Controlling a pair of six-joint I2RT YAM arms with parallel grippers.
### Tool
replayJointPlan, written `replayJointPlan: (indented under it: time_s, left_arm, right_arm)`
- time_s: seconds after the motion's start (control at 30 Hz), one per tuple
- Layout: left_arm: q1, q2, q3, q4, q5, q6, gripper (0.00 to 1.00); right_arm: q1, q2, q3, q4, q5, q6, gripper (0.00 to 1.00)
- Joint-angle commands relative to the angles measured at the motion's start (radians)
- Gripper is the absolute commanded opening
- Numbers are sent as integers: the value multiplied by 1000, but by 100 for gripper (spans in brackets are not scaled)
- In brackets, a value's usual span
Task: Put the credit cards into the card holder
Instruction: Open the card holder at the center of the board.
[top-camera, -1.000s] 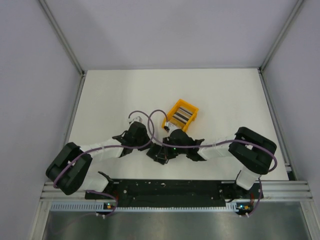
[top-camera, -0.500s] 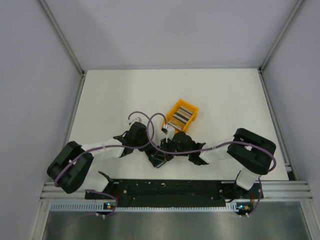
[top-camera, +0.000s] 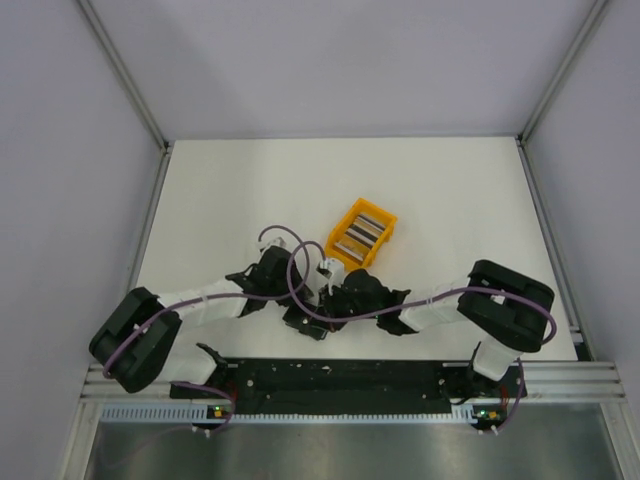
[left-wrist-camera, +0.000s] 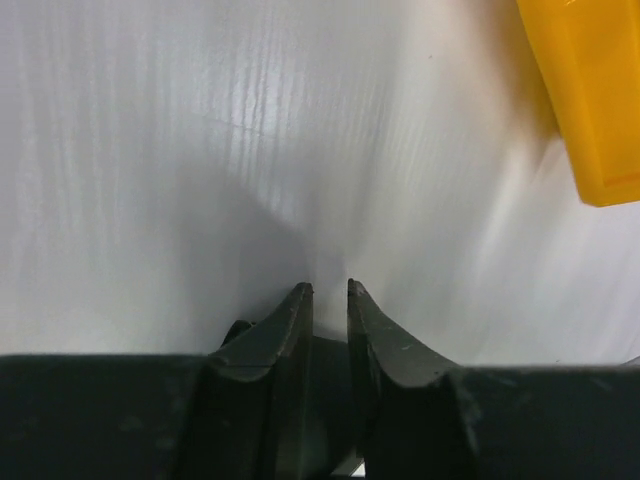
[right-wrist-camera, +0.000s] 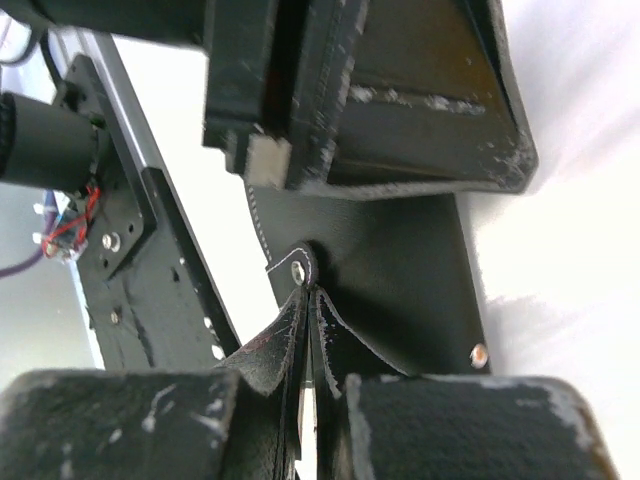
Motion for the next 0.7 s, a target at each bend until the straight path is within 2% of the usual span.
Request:
replayJointPlan:
  time_s: [0.0, 0.07, 0.17, 0.33, 0.53, 0.67]
  left_arm:
    - [-2, -44, -32, -222, -73, 78, 32]
    - [-2, -68, -37, -208, -47, 103, 36]
    - [-3, -82, -57, -161, 33, 120, 36]
    - [-3, -150, -89, -79, 114, 147, 37]
    - [-14, -275, -66, -67, 151, 184, 34]
    - [-14, -314, -52, -84, 144, 189, 26]
  right_arm:
    - [-8, -59, -42, -31, -40, -101, 0]
    - [-41, -76, -77, -20, -96, -111, 0]
    - [-95, -102, -97, -58, -147, -141, 0]
    - [-137, -74, -34, -159, -251, -233, 0]
    - [-151, -54, -20, -146, -276, -224, 0]
    - [-151, -40, -14, -137, -281, -215, 0]
